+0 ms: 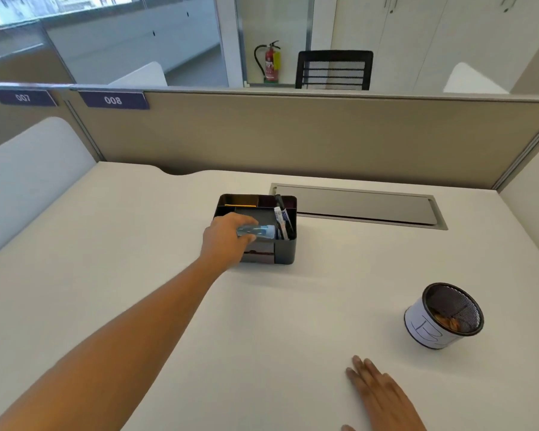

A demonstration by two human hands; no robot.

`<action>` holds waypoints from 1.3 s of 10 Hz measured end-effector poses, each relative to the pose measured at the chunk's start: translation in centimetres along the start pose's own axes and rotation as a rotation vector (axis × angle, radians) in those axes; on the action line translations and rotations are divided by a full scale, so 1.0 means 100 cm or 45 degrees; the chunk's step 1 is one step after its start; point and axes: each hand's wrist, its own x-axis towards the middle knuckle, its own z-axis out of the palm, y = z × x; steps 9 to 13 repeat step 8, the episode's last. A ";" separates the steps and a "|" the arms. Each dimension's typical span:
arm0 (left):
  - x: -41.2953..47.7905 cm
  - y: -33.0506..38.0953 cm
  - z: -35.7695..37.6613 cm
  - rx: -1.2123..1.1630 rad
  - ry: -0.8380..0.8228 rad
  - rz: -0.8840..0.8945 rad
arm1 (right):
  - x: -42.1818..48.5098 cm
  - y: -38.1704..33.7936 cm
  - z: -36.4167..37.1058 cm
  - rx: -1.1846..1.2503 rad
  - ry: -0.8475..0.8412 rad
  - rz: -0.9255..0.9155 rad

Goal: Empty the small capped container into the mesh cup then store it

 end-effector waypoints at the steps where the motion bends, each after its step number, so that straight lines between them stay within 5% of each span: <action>1: 0.014 -0.010 0.008 -0.022 0.004 -0.041 | 0.001 -0.008 -0.005 -0.081 0.108 0.005; 6: 0.019 -0.020 0.019 -0.029 -0.086 -0.111 | 0.004 -0.007 0.001 -0.211 0.204 0.001; 7: 0.008 -0.015 0.015 -0.041 -0.041 -0.044 | 0.007 -0.001 0.007 -0.223 0.264 -0.023; 8: -0.019 -0.013 0.023 0.060 0.230 0.095 | 0.008 0.002 0.014 -0.236 0.266 -0.042; 13: -0.019 -0.013 0.023 0.060 0.230 0.095 | 0.008 0.002 0.014 -0.236 0.266 -0.042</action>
